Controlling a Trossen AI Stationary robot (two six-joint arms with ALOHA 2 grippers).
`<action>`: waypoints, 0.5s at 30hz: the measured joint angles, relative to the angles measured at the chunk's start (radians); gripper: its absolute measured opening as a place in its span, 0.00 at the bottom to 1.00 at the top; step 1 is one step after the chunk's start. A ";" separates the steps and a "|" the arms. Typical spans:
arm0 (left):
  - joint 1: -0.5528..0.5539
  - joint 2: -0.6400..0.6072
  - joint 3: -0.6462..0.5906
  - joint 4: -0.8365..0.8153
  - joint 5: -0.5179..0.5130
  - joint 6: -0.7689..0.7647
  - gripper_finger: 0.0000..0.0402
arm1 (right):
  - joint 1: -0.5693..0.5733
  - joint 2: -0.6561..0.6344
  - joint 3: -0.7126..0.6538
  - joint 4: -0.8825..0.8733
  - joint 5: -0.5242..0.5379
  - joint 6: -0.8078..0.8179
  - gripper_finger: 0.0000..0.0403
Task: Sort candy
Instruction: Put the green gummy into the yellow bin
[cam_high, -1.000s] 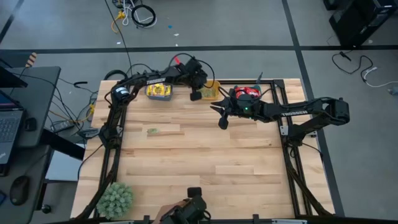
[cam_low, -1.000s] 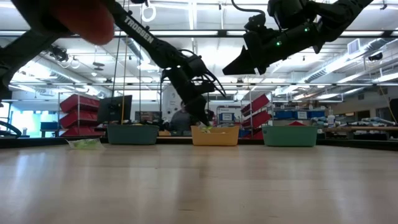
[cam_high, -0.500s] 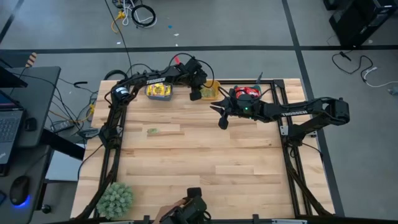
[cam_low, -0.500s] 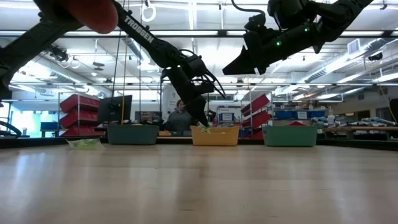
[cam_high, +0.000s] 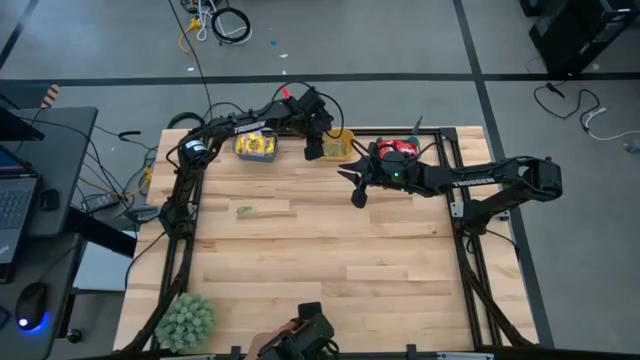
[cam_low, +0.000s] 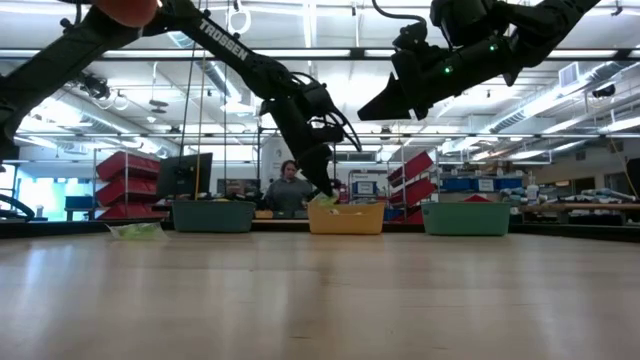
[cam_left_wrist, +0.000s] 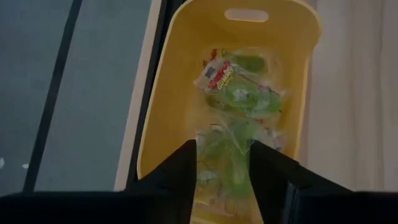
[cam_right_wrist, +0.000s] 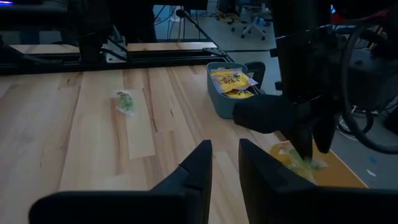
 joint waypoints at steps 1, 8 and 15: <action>0.000 0.000 0.000 -0.003 0.000 0.000 0.36 | 0.000 0.000 0.000 0.000 0.000 0.000 0.17; 0.000 0.000 0.000 -0.003 -0.002 -0.002 0.48 | 0.000 0.000 0.000 0.000 -0.001 0.000 0.25; -0.007 -0.022 0.000 -0.052 -0.014 0.013 0.44 | 0.000 0.000 0.000 -0.016 -0.002 -0.020 0.31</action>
